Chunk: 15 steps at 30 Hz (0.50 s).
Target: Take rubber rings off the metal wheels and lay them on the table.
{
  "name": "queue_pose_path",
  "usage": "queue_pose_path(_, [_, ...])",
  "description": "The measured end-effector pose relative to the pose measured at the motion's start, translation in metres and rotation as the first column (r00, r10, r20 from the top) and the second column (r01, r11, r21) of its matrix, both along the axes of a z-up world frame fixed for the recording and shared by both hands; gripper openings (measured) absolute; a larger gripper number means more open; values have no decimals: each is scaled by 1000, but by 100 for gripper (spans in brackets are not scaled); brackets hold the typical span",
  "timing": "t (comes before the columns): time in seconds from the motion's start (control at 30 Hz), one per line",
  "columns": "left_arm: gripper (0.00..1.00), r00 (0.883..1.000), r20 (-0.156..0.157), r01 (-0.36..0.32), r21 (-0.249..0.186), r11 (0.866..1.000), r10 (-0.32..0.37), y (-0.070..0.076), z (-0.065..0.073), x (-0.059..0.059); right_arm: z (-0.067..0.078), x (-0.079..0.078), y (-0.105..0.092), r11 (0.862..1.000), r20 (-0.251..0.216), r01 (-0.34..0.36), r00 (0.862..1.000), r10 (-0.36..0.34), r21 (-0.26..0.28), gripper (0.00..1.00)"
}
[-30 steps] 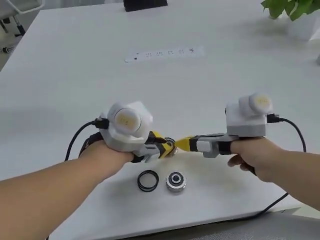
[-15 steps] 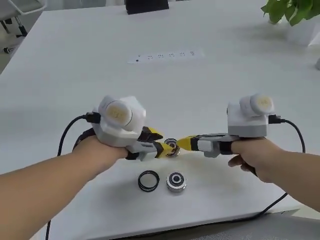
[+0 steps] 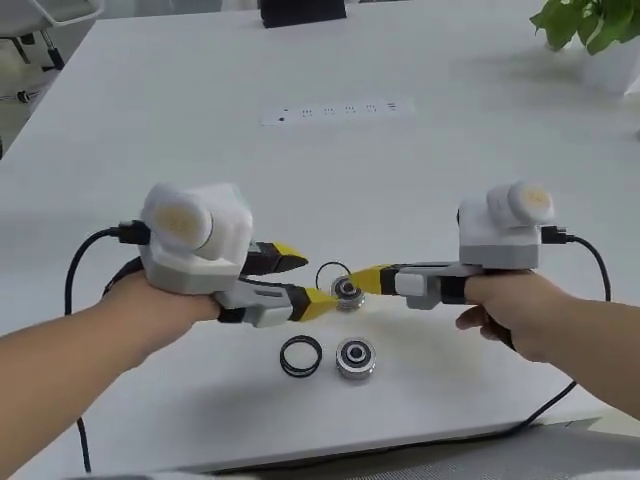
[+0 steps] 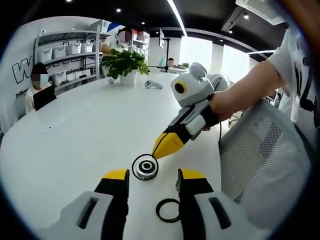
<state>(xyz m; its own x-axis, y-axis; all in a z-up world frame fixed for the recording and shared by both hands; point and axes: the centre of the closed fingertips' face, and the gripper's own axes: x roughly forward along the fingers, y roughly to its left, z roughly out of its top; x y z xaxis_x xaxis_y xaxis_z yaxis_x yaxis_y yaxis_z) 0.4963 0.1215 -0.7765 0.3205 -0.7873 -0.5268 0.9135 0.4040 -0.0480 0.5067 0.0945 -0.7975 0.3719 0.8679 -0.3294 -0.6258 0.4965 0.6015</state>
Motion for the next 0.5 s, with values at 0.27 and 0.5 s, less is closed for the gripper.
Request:
queue_pose_path(0.27, [45, 1000, 20, 14, -22, 1000, -14, 13, 15, -16, 11, -9, 10, 999, -3, -31, 1000, 31, 34, 0])
queue_pose_path(0.5, [52, 1000, 25, 12, -32, 999, -12, 23, 20, -31, 13, -17, 17, 997, -12, -60, 998, 61, 44, 0])
